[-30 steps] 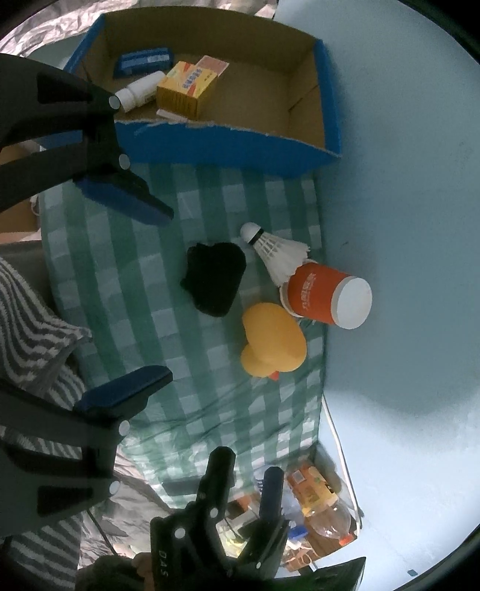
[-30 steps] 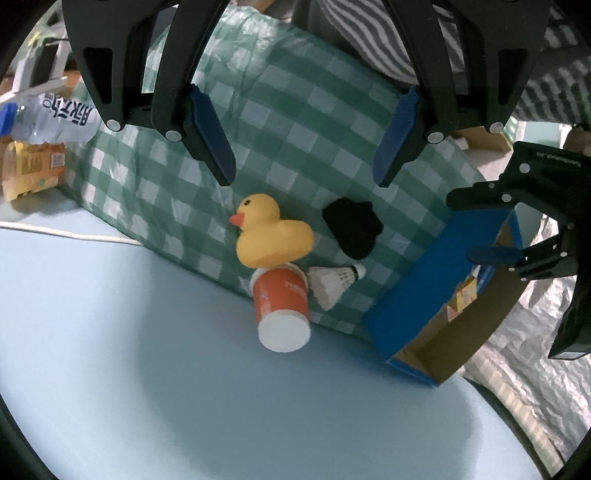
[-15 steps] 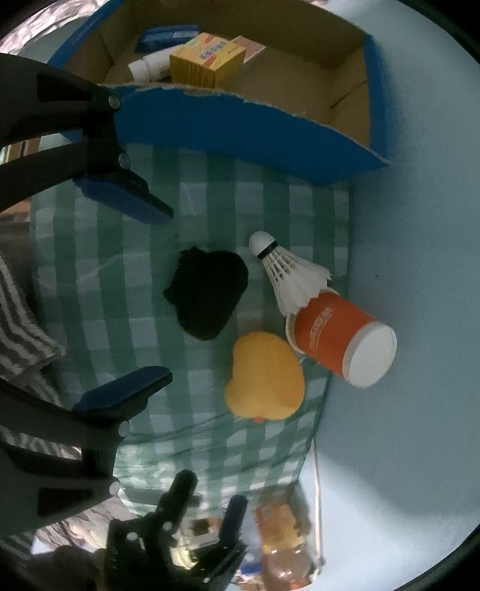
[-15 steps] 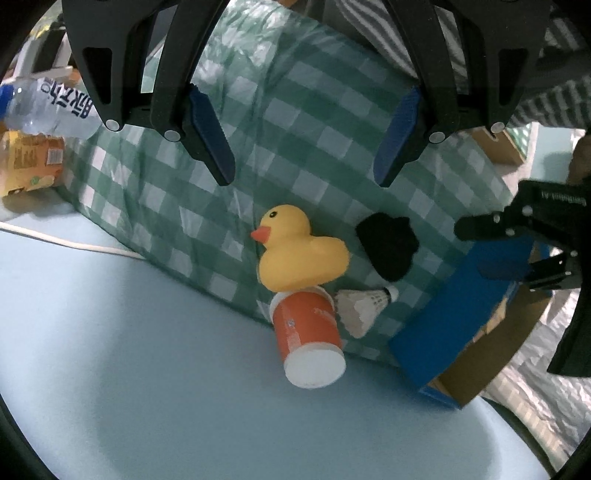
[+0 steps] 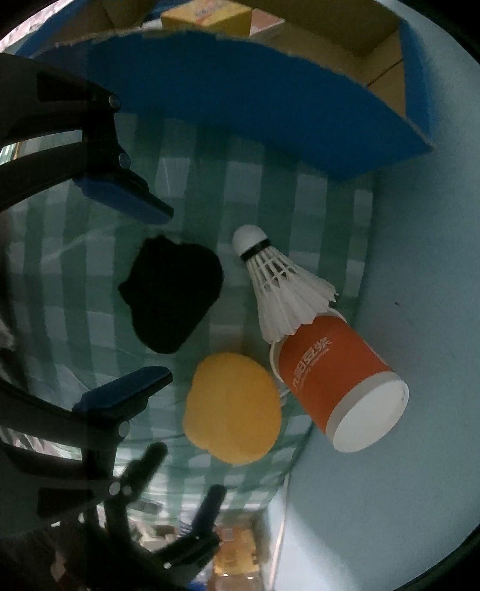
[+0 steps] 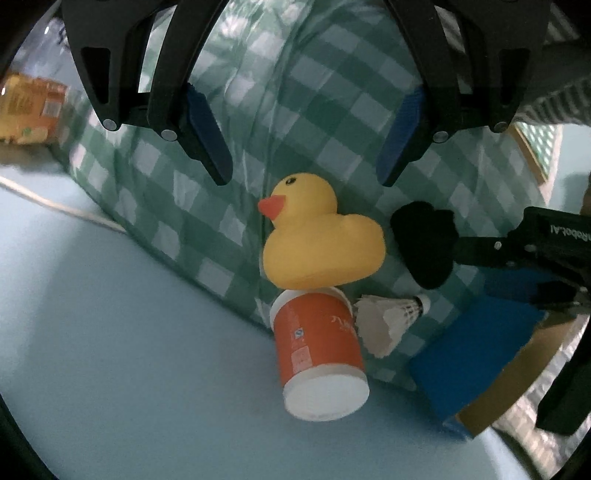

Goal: Organize objects
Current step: 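Grasp the black cloth with left tool while right tool grasps the yellow duck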

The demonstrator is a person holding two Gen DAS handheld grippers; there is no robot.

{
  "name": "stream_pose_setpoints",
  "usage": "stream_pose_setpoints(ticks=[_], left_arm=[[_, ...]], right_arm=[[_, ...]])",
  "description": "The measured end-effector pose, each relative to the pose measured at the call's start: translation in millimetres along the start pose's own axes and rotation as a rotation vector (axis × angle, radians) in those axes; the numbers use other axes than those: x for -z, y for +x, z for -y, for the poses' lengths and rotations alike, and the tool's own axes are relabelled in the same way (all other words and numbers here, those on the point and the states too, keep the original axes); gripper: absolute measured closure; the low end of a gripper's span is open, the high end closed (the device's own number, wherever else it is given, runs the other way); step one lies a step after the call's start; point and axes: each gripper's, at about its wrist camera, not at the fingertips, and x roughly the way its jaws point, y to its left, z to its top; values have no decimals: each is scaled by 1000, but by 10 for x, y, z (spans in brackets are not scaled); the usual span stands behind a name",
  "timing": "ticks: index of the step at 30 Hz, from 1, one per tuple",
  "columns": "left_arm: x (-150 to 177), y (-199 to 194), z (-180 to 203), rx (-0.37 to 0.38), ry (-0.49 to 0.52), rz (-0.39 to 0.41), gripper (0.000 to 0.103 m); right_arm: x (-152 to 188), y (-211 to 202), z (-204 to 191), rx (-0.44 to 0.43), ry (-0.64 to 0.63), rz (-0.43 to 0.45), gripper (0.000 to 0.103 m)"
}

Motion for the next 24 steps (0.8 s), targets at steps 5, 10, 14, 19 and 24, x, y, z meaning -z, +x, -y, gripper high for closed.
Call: stream_pose_setpoints(ticks=[5, 10, 14, 19, 24], left_arm=[[-40, 180, -16, -29, -50, -11, 19], [-80, 363, -50, -48, -81, -34, 19], [-100, 477, -52, -58, -74, -41, 12], [-108, 536, -73, -34, -74, -41, 13], [-34, 535, -52, -31, -24, -24, 23]], right_arm=[[-32, 160, 16, -13, -31, -27, 23], [-69, 274, 54, -22, -35, -29, 23], [-116, 358, 82, -26, -31, -13, 23], [-160, 509, 80, -21, -45, -19, 23], [-180, 587, 60, -9, -58, -14, 23]])
